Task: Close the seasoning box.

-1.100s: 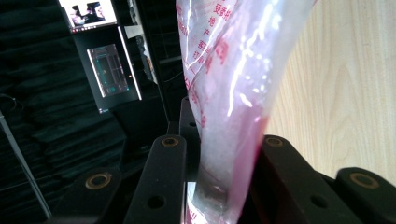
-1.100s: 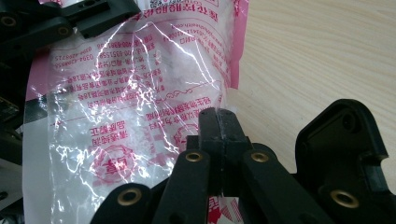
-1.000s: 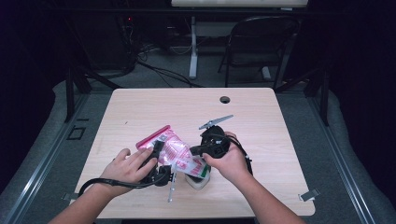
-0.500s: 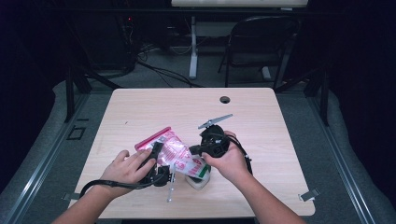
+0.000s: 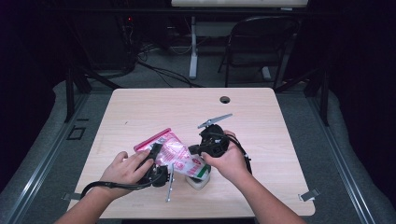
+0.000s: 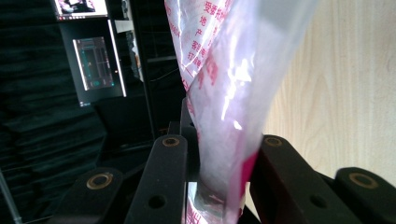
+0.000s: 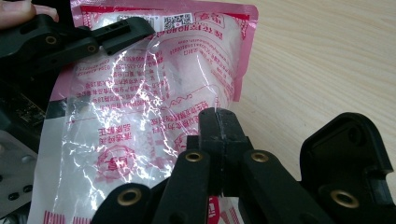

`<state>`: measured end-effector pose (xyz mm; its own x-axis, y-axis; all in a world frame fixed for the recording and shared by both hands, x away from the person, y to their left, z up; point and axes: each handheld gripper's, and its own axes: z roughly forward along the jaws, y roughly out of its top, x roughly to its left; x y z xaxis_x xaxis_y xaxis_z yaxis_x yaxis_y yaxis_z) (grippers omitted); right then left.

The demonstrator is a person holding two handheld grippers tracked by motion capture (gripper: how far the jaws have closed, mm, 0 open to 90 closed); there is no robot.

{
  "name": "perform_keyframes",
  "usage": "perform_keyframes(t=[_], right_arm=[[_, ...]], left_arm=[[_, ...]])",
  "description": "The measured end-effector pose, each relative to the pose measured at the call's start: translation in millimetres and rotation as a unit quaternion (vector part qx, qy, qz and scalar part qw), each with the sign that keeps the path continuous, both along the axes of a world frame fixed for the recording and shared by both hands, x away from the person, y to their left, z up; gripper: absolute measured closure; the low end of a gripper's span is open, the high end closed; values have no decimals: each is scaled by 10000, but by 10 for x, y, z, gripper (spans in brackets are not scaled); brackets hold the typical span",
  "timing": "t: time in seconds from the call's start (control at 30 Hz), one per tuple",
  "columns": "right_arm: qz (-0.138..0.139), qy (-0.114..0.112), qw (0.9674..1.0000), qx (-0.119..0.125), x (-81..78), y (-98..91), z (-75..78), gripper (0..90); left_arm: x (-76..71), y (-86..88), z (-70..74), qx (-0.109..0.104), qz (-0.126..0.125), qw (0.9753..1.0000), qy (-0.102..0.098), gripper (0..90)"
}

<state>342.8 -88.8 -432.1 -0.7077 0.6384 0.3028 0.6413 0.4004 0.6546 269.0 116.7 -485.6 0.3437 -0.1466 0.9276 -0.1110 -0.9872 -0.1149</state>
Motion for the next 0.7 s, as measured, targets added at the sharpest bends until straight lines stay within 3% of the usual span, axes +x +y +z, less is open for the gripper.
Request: perform_keyframes(t=[0.43,0.7], right_arm=[[8,4,10000,4,20,19,10,900],[-11,22,10000,32,21,45,14,900]], left_arm=[[10,30,-25,-174,37,9998,44,799],[8,58,-62,-453,69,9989,116,800]])
